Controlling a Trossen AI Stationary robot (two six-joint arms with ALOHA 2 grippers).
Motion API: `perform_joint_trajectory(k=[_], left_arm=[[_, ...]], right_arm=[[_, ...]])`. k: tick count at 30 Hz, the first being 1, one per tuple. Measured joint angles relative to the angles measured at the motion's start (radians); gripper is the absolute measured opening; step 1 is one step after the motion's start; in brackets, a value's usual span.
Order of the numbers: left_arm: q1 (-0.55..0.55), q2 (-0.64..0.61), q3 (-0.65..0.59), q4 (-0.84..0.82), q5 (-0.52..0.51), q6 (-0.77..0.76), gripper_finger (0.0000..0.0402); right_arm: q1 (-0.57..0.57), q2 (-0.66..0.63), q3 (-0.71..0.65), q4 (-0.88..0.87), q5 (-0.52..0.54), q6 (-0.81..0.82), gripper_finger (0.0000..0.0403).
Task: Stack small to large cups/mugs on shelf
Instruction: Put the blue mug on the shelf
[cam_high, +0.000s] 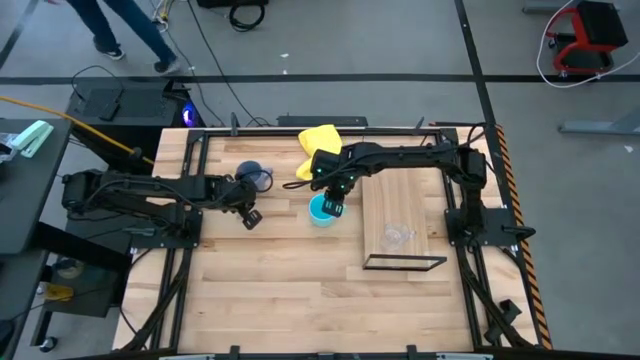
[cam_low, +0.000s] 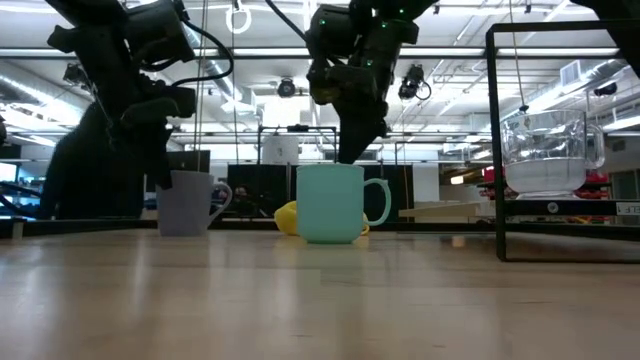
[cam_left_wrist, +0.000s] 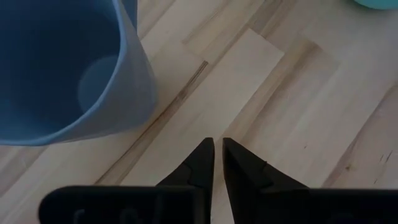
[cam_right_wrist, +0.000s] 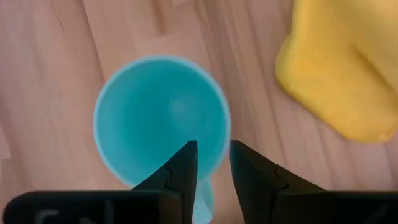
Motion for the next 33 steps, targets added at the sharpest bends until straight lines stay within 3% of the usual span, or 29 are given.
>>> perform_joint_trajectory(k=[33], left_arm=[[0.0, 0.0, 0.0, 0.008, 0.0, 0.009, 0.0044]], right_arm=[[-0.019, 0.047, 0.001, 0.035, 0.006, 0.0, 0.0103]])
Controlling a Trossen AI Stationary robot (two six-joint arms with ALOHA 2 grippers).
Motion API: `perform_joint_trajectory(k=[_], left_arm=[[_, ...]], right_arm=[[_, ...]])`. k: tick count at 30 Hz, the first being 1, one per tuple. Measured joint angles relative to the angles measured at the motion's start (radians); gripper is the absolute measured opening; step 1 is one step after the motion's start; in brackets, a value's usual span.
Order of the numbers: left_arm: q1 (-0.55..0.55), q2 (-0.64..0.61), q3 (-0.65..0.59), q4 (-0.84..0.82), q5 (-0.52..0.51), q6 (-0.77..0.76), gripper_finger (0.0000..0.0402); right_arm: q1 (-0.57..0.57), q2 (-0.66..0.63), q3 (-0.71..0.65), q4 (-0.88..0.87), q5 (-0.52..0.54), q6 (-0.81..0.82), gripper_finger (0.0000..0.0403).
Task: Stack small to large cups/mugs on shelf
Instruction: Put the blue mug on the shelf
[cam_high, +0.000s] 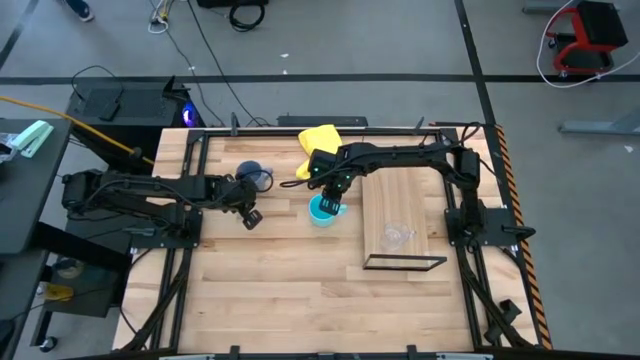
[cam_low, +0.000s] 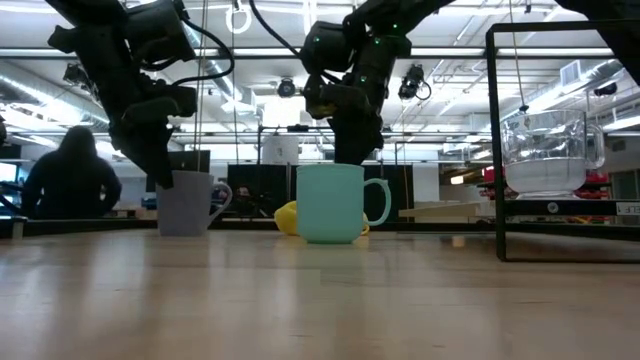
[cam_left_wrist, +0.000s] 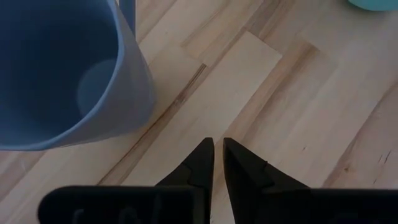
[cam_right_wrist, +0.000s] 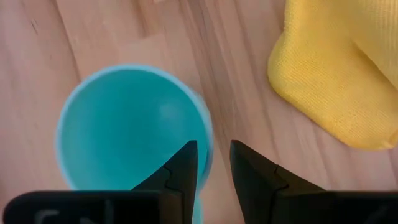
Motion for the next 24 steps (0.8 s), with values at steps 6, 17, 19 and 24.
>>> perform_joint_trajectory(k=[6, 17, 19, 24], left_arm=[[0.0, 0.0, 0.0, 0.0, 0.0, -0.003, 0.0044], [0.0, 0.0, 0.0, 0.0, 0.0, -0.002, 0.0045], [0.0, 0.0, 0.0, 0.0, 0.0, -0.003, 0.0044], [0.0, 0.0, 0.0, -0.001, 0.0, -0.004, 0.0038]], right_arm=[[0.008, -0.001, -0.009, -0.004, 0.001, 0.008, 0.0103], [0.009, -0.001, -0.018, -0.012, 0.01, 0.039, 0.0102], [0.009, -0.001, -0.018, -0.011, 0.03, 0.069, 0.0098], [0.009, -0.001, -0.018, -0.012, 0.034, 0.082, 0.0058]])
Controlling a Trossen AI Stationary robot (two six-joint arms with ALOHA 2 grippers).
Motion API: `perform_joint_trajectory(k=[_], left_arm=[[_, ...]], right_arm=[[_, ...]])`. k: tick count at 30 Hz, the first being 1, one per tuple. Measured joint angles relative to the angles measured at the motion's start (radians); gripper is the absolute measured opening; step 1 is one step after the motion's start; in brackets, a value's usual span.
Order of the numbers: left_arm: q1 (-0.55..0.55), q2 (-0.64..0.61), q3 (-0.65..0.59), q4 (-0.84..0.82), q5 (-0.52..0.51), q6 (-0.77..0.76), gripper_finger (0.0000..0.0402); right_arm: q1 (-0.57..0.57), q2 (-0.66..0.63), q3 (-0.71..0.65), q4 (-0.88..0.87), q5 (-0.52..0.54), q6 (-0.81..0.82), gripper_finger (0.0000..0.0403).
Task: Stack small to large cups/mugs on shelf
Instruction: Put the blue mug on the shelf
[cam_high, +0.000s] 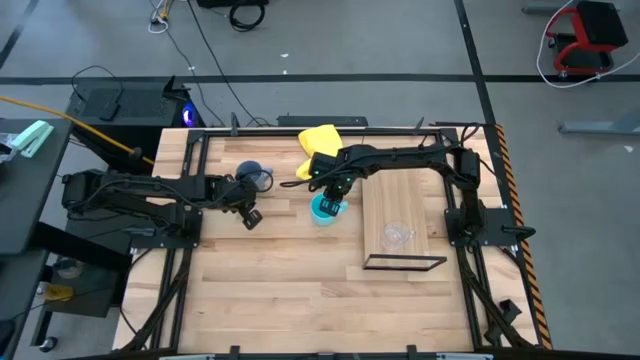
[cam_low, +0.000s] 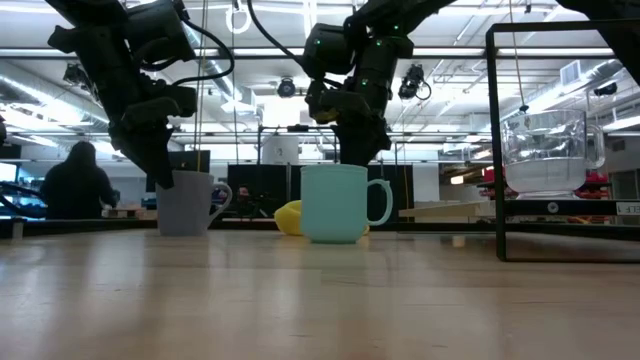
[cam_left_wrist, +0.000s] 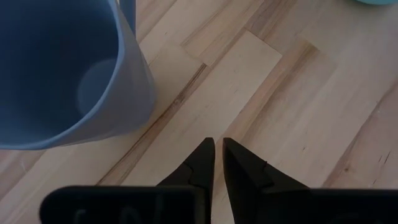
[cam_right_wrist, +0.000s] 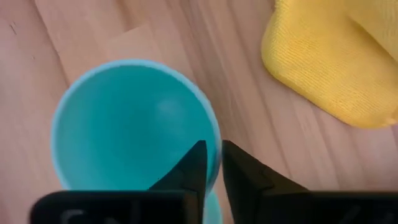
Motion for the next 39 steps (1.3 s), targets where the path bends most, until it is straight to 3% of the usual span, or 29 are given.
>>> perform_joint_trajectory(k=[5, 14, 23, 39], left_arm=[[0.0, 0.0, 0.0, 0.0, 0.0, -0.006, 0.0038], [0.0, 0.0, 0.0, 0.0, 0.0, -0.006, 0.0034], [0.0, 0.0, 0.0, 0.001, 0.0, -0.007, 0.003], [0.0, 0.0, 0.0, 0.041, -0.003, -0.006, 0.0024]], right_arm=[[0.0, 0.0, 0.0, -0.002, 0.0, 0.006, 0.0011], [0.007, -0.009, 0.0, -0.002, 0.002, 0.004, 0.0007], [0.047, -0.154, 0.001, -0.046, 0.016, 0.058, 0.0005], [0.056, -0.512, 0.002, -0.531, 0.224, 0.358, 0.0004]])
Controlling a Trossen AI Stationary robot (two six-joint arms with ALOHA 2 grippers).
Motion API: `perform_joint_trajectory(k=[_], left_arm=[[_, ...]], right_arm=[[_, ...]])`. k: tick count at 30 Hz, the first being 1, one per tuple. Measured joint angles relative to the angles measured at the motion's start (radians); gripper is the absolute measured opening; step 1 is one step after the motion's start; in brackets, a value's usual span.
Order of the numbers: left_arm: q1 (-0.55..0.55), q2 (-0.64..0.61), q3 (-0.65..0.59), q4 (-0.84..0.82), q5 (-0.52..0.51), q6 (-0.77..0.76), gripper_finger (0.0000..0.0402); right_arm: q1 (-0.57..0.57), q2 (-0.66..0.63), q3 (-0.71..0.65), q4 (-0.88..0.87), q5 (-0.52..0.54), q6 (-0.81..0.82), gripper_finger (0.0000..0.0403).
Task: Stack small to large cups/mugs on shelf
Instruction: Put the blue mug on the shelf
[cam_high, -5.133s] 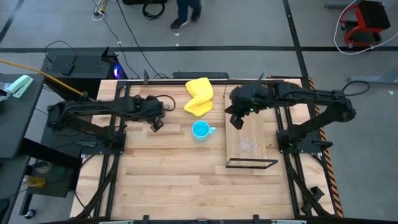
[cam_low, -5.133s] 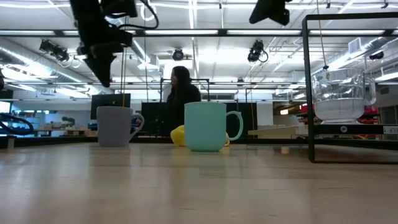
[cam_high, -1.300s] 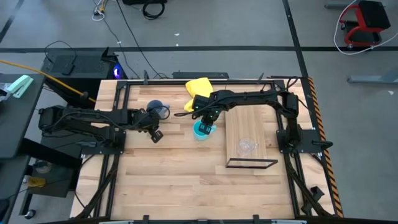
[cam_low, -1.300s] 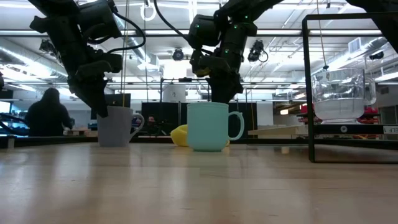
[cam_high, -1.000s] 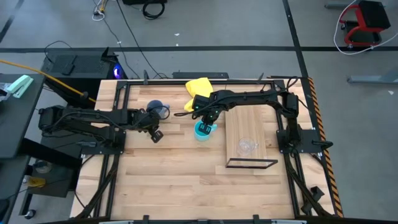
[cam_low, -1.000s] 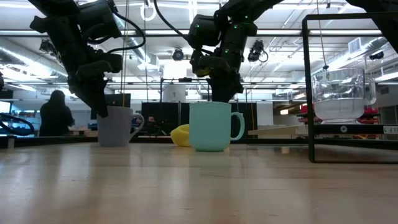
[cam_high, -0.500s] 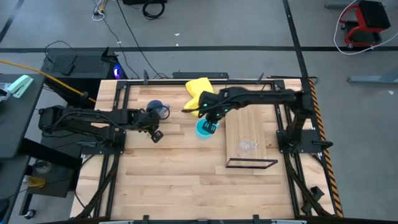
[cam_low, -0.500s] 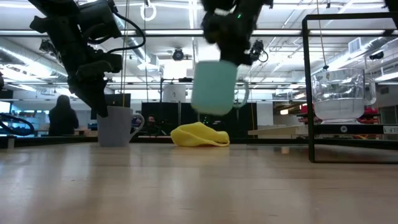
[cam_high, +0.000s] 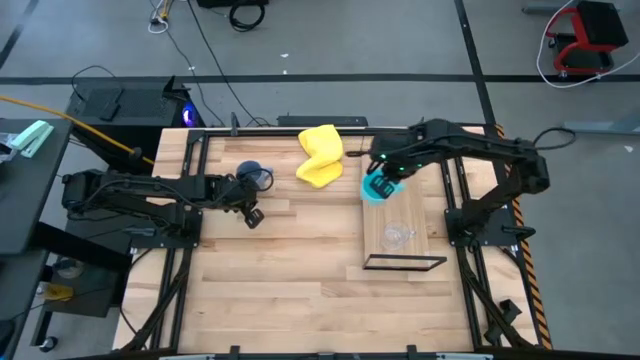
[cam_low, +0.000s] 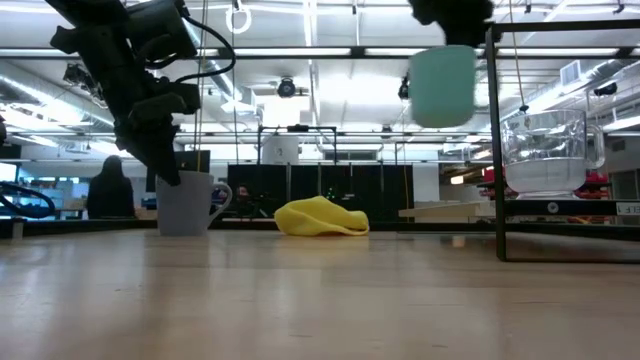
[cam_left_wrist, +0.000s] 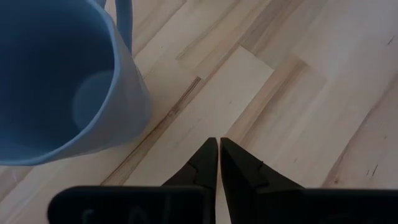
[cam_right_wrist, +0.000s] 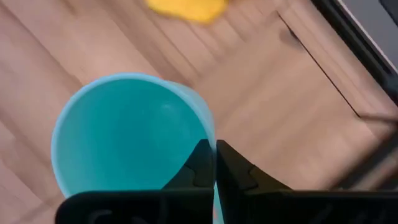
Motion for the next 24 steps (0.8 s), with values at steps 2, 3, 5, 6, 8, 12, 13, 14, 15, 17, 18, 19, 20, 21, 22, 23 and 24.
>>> perform_joint_trajectory(k=[2, 3, 5, 6, 8, 12, 13, 14, 15, 17, 18, 19, 20, 21, 22, 23, 24], left_arm=[[0.0, 0.0, 0.0, 0.0, 0.0, 0.0, 0.0023], [0.0, 0.0, 0.0, 0.0, 0.0, 0.0, 0.0024], [0.0, 0.0, 0.0, 0.0, 0.0, 0.0, 0.0027], [0.0, 0.0, 0.0, 0.001, 0.0, 0.0, 0.0028], [0.0, 0.0, 0.0, 0.001, 0.0, 0.0, 0.003], [0.0, 0.0, 0.0, 0.001, 0.0, 0.0, 0.0031], [0.0, 0.0, 0.0, 0.001, 0.0, 0.0, 0.003], [0.0, 0.0, 0.0, 0.001, 0.0, 0.0, 0.0028], [0.0, 0.0, 0.0, 0.001, 0.0, 0.0, 0.0027], [0.0, 0.0, 0.0, 0.001, 0.0, 0.004, 0.0023], [0.0, 0.0, 0.0, 0.001, 0.0, 0.009, 0.0022], [0.0, 0.0, 0.0, 0.001, 0.0, 0.011, 0.0021], [0.0, 0.0, 0.0, 0.001, 0.0, 0.011, 0.0021], [0.0, 0.0, 0.0, 0.001, 0.0, 0.011, 0.0021], [0.0, 0.0, 0.0, 0.001, 0.0, 0.01, 0.0022], [0.0, 0.0, 0.0, 0.001, 0.0, 0.005, 0.0024], [0.0, 0.0, 0.0, 0.001, 0.0, 0.002, 0.0025]], right_arm=[[0.011, -0.009, 0.0, -0.069, 0.008, 0.025, 0.0004], [0.02, -0.009, 0.0, -0.098, 0.013, 0.035, 0.0004], [0.042, -0.009, 0.0, -0.121, 0.032, 0.049, 0.0004], [0.052, -0.009, 0.0, -0.117, 0.036, 0.052, 0.0004], [0.072, -0.009, 0.0, -0.107, 0.04, 0.053, 0.0004], [0.093, -0.028, -0.057, -0.068, 0.044, 0.07, 0.0004], [0.096, -0.047, -0.095, -0.051, 0.045, 0.08, 0.0004], [0.097, -0.071, -0.146, -0.024, 0.045, 0.087, 0.0004], [0.096, -0.096, -0.198, 0.001, 0.044, 0.091, 0.0004], [0.088, -0.151, -0.288, 0.04, 0.022, 0.095, 0.0004], [0.081, -0.179, -0.319, 0.059, 0.019, 0.101, 0.0003], [0.074, -0.209, -0.346, 0.081, 0.02, 0.106, 0.0003], [0.067, -0.236, -0.369, 0.099, 0.02, 0.107, 0.0003], [0.058, -0.26, -0.391, 0.112, 0.019, 0.109, 0.0003], [0.048, -0.279, -0.412, 0.122, 0.018, 0.11, 0.0003], [0.036, -0.295, -0.435, 0.133, 0.015, 0.11, 0.0003], [0.025, -0.309, -0.457, 0.139, 0.008, 0.111, 0.0003]])
